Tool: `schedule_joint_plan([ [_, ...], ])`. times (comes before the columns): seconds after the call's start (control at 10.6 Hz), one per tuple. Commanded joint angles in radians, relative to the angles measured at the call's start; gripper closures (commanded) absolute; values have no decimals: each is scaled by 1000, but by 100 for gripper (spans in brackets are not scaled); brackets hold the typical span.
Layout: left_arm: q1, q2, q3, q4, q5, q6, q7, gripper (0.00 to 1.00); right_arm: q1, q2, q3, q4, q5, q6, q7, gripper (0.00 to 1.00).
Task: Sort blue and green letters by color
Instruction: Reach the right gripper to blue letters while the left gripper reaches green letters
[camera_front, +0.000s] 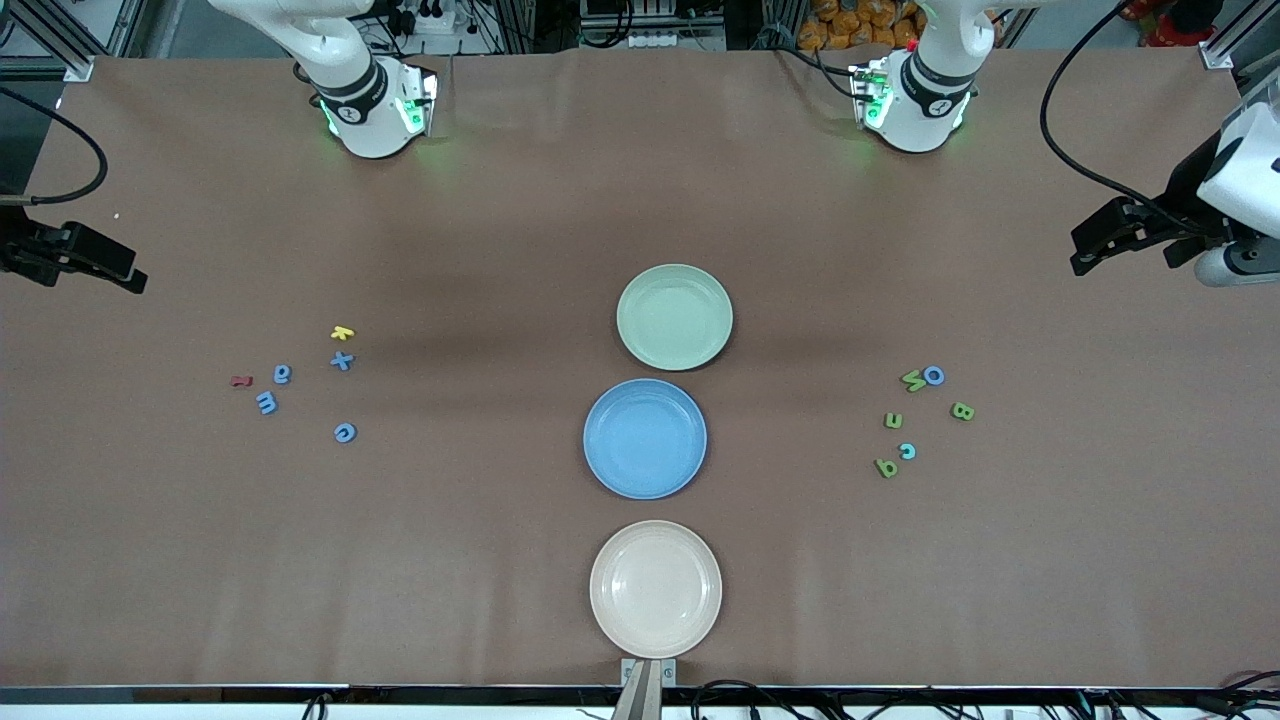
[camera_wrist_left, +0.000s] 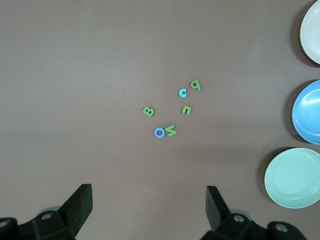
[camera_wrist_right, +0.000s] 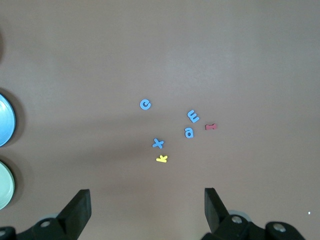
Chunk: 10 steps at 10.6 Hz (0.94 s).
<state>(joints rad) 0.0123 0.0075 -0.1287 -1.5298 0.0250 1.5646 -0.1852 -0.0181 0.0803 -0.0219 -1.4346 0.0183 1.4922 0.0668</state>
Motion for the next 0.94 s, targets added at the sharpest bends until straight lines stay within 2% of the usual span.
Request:
schedule_joint_plan([
  [0.0, -5, 8, 6, 27, -16, -24, 21, 0, -2, -2, -3, 8, 15, -3, -15, 0],
  [0.28, -2, 25, 6, 25, -19, -23, 56, 0, -2, -2, -3, 8, 15, -3, -15, 0],
  [0.47, -8, 66, 4, 4, -14, 38, 58, 0, -2, 1, -3, 6, 17, 10, -4, 0],
  [0.56, -12, 87, 4, -34, -13, 104, 58, 0, -6, 4, -3, 2, 20, 23, 1, 0],
  [0.85, -3, 83, 4, -260, -7, 372, 84, 0, -8, 54, -3, -12, 20, 48, 55, 0],
])
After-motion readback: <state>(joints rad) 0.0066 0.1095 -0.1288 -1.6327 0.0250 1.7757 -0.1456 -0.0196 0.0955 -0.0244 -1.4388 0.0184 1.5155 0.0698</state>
